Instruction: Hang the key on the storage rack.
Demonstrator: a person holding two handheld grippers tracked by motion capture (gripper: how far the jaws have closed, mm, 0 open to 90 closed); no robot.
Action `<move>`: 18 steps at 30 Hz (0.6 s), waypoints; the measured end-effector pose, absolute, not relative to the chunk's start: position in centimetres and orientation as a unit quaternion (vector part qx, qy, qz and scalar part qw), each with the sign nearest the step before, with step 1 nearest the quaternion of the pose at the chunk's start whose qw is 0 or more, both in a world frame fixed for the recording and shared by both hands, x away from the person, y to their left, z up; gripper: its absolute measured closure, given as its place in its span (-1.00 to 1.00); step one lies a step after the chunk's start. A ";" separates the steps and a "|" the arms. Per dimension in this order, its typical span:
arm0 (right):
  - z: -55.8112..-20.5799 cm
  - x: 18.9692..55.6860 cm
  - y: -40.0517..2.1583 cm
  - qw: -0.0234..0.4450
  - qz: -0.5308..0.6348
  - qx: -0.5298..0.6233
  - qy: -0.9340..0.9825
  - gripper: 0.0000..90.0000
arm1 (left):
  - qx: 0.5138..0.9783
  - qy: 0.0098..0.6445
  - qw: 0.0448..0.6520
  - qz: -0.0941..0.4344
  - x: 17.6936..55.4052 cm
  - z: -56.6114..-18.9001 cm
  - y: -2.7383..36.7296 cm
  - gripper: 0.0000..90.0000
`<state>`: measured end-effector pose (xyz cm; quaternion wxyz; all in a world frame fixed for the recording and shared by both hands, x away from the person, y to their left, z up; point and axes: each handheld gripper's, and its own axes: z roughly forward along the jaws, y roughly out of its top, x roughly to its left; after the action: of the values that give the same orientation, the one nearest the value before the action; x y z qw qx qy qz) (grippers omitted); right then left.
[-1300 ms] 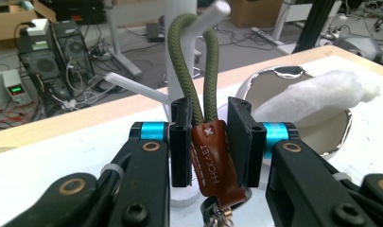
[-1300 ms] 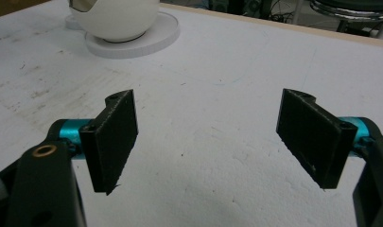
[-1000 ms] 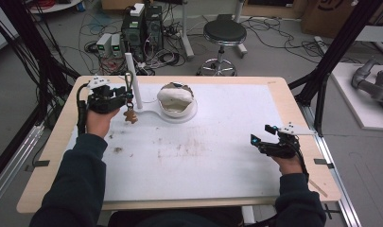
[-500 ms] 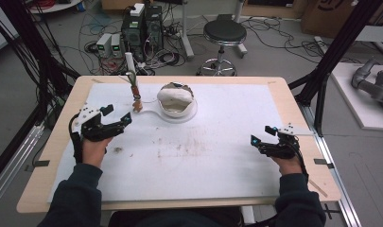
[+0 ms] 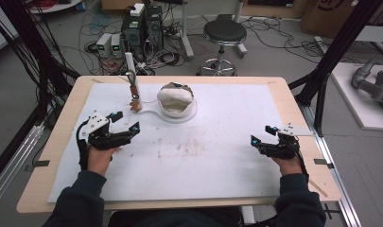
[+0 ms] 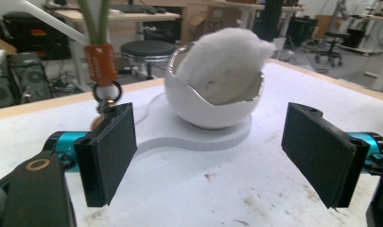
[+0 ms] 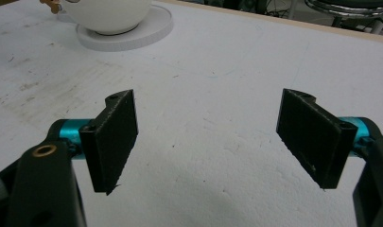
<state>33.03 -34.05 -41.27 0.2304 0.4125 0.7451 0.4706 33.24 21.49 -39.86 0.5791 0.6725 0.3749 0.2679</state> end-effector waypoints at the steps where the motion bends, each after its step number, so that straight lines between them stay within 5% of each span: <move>1: -41.3 33.0 -34.1 0.233 0.470 0.411 0.746 -0.52 | 0.673 0.375 0.579 0.268 33.2 -39.9 21.5 -0.59; 18: -41.2 32.7 -33.6 0.234 0.469 0.408 0.748 -0.52 | 0.684 0.371 0.569 0.267 33.2 -40.3 21.6 -0.58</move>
<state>32.69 -33.60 -41.15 0.2340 0.4083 0.7477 0.4685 33.17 21.64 -40.31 0.5690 0.6839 0.3707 0.2665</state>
